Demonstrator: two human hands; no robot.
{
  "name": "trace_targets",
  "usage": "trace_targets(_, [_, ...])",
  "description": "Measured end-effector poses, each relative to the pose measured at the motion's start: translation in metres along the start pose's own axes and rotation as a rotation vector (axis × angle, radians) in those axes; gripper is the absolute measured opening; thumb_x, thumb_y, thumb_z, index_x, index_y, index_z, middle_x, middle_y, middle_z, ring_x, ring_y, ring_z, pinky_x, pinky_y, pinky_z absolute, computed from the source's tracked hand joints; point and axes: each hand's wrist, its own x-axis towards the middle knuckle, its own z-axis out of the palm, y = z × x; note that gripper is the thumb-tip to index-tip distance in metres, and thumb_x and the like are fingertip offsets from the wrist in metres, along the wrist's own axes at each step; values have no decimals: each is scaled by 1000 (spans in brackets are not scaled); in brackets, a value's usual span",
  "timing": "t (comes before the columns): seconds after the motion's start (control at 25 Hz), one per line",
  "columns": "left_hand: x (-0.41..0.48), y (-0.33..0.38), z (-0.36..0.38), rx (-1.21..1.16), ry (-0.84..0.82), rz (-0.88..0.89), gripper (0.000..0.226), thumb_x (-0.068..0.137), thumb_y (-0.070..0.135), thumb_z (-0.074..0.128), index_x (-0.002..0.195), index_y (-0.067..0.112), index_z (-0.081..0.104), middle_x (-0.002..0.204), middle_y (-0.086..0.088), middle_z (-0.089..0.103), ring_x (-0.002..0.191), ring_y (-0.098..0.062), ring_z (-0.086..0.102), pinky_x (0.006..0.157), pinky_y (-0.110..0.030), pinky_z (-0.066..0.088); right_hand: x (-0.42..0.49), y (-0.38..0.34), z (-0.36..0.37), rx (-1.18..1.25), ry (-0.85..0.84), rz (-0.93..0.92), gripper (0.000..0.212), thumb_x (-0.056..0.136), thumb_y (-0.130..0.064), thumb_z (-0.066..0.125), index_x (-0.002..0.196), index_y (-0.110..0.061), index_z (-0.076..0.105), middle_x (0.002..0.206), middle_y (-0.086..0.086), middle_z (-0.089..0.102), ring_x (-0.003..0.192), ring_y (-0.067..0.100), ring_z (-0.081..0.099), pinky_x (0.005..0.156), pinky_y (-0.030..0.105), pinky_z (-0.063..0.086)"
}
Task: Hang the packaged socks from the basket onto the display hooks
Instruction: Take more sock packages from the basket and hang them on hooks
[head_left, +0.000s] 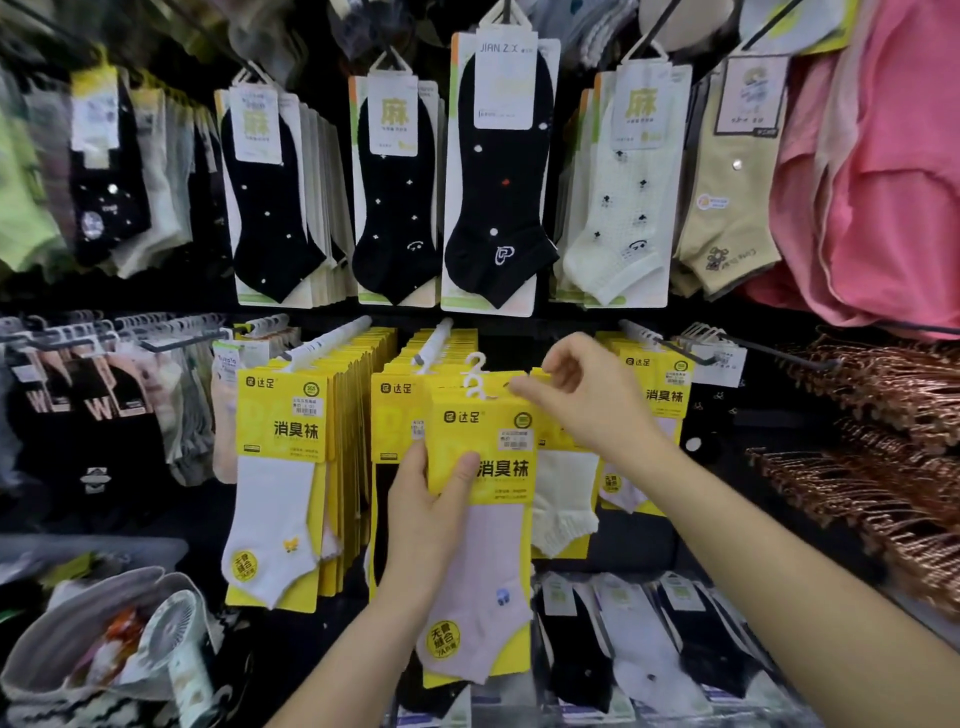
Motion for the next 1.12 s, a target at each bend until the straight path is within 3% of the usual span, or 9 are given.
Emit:
trace_targets(0.12, [-4,5,17,-76,-24,-13,16,87,23,62,101,30,59,97,15,68,87,7,63,67,-7,48,-3,1,0,10,-111,72,34,65,-42,79,75,-31,48,70,-9,49,63,8,46,61,25,41])
trace_targets(0.24, [-6,6,25,-188,-57,-98,21,87,38,54,104,27,59,101,7,69,92,-5,66,73,-20,53,-1,10,-13,119,-133,136,20,76,-18,75,85,-28,60,74,-6,54,72,14,52,78,35,50])
trace_targets(0.32, [-5,4,29,-220,-55,-138,17,91,36,50,102,26,58,102,4,69,93,-11,67,75,-27,55,-4,15,-18,114,-142,138,17,80,-14,71,90,-26,65,76,-5,57,76,16,54,84,38,51])
trace_targets(0.48, [-6,0,39,-137,-25,-75,12,95,25,48,102,25,58,102,3,68,94,-11,65,76,-24,53,-11,18,-24,92,-107,78,7,82,-21,69,85,-28,70,73,-6,58,73,13,52,70,31,48])
trace_targets(0.56, [-7,-3,43,-110,-38,-58,14,95,25,49,104,20,58,101,3,67,93,-11,65,76,-22,53,-10,18,-26,-27,-80,31,4,81,-24,69,79,-28,71,78,-8,57,74,12,52,71,28,45])
trace_targets(0.76, [-10,-13,49,-111,-70,-78,16,96,29,46,103,22,59,98,5,68,91,-9,65,75,-24,54,-6,24,-28,-211,-158,3,16,90,-19,57,76,-25,56,85,-6,55,73,6,50,62,14,36])
trace_targets(0.96, [-4,-20,30,-78,69,-57,20,99,26,40,89,23,57,78,18,63,71,3,58,61,-10,45,22,23,-39,-105,-66,90,12,90,-13,55,79,-18,57,75,1,64,82,26,64,76,39,51])
trace_targets(1.12, [-2,-25,0,-74,127,-26,18,98,26,41,98,27,59,89,20,67,81,6,61,67,-8,47,38,21,-37,-152,-19,70,18,88,-15,56,73,-24,57,69,-7,61,72,15,60,60,23,45])
